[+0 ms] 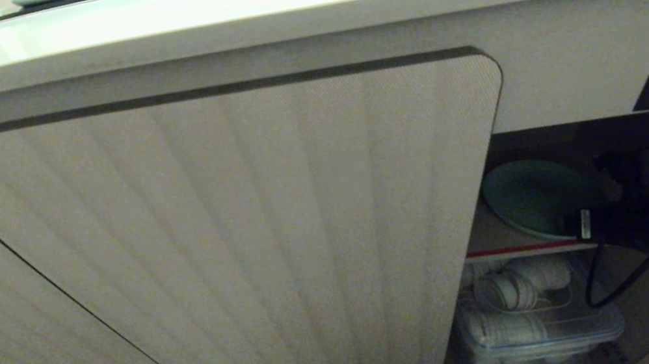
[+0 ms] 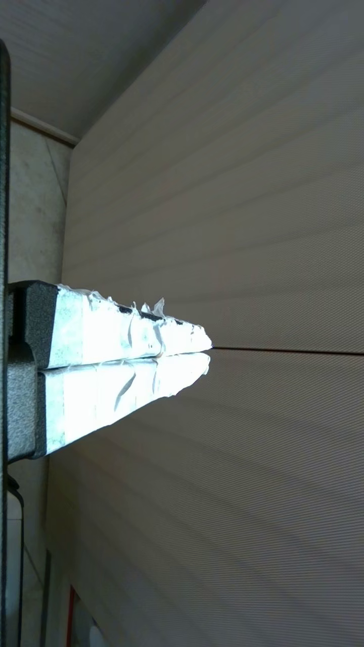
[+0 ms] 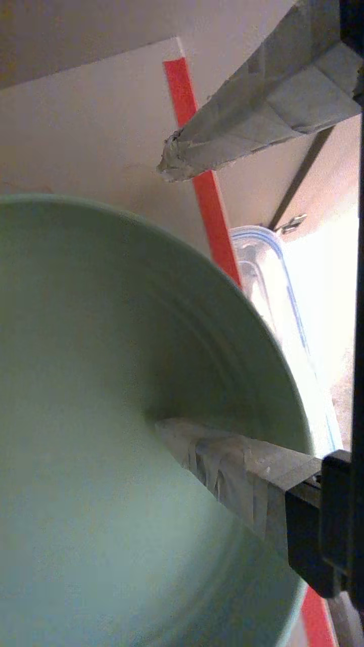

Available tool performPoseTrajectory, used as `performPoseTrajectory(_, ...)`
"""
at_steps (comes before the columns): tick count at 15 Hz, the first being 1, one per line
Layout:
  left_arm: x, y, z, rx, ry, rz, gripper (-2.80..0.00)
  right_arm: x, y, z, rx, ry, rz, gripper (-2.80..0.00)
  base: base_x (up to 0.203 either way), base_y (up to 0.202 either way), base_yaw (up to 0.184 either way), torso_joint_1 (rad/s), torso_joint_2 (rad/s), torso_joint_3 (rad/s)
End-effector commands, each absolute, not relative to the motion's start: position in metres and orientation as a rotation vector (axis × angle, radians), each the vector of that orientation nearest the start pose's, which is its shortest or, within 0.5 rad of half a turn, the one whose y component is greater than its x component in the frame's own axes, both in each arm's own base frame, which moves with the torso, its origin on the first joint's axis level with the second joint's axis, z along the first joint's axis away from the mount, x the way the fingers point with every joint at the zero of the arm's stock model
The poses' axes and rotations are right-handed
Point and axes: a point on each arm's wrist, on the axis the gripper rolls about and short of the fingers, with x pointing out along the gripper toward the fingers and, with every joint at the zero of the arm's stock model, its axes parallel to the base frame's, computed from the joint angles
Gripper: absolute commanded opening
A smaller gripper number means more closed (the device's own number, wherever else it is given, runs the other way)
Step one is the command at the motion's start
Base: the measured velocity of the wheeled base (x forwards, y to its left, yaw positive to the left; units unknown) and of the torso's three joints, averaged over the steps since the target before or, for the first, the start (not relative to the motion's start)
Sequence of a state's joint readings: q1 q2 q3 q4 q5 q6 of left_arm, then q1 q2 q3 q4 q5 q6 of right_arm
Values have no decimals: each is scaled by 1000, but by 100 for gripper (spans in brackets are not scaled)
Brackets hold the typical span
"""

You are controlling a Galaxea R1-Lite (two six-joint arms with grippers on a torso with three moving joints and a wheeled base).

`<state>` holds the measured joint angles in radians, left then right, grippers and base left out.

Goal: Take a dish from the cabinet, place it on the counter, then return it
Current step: Take the plate from the cabinet

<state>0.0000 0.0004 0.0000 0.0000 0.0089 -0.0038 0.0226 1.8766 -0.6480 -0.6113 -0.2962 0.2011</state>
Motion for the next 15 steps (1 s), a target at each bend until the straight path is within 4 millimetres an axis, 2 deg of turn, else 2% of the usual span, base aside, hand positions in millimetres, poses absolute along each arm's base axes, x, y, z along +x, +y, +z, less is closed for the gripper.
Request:
performPoseTrajectory(1, -23, 0, 75, -5, 0, 10, -280, 304, 0, 89, 98, 577, -324, 0, 0, 0, 0, 0, 0, 0)
performPoseTrajectory(15, -23, 0, 75, -5, 0, 11, -280, 307, 1, 91, 98, 583, -320, 0, 0, 0, 0, 0, 0, 0)
